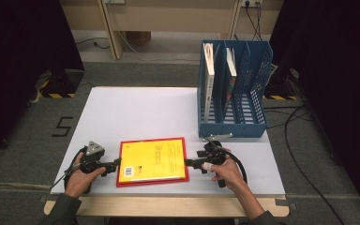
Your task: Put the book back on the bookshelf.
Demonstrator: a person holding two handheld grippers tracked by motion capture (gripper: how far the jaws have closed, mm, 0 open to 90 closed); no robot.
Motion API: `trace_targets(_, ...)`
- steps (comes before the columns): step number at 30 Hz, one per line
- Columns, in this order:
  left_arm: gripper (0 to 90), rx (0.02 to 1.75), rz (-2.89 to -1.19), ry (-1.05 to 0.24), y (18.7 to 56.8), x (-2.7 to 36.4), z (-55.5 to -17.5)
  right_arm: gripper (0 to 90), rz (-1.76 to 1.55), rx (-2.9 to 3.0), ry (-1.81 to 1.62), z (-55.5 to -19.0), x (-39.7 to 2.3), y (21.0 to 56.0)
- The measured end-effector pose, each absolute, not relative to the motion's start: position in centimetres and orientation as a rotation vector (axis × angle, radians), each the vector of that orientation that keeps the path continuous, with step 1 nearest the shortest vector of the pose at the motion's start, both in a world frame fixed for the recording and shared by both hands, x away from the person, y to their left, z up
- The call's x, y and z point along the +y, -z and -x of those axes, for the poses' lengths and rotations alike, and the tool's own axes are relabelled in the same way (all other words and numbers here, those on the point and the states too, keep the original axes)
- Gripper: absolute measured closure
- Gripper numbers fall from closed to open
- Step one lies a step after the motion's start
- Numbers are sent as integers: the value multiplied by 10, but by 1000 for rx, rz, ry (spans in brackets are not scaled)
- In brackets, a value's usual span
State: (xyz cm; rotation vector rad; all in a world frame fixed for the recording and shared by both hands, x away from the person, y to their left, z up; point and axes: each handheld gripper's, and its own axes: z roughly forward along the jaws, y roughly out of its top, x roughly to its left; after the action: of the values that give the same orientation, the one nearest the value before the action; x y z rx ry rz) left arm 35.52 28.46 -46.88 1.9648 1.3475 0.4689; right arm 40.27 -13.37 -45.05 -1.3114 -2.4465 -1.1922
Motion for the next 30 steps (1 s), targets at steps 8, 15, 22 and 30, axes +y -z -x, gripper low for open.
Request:
trace_targets(8, 372, 1356, -1965, -439, 465, 279, -352, 219, 1304, -2414, 1182, -403, -129, 456)
trace_targets(15, 423, 1327, -1979, -422, 465, 273, -350, 223, 1294, -2393, 1179, -404, -126, 459)
trace_targets(22, 222, 1305, -2003, -433, 466, 264, -351, 230, 1293, -2390, 1165, -404, -123, 463)
trace_targets(30, 259, 1300, -2003, -428, 466, 262, -349, 233, 1310, -2366, 1187, -406, -121, 466)
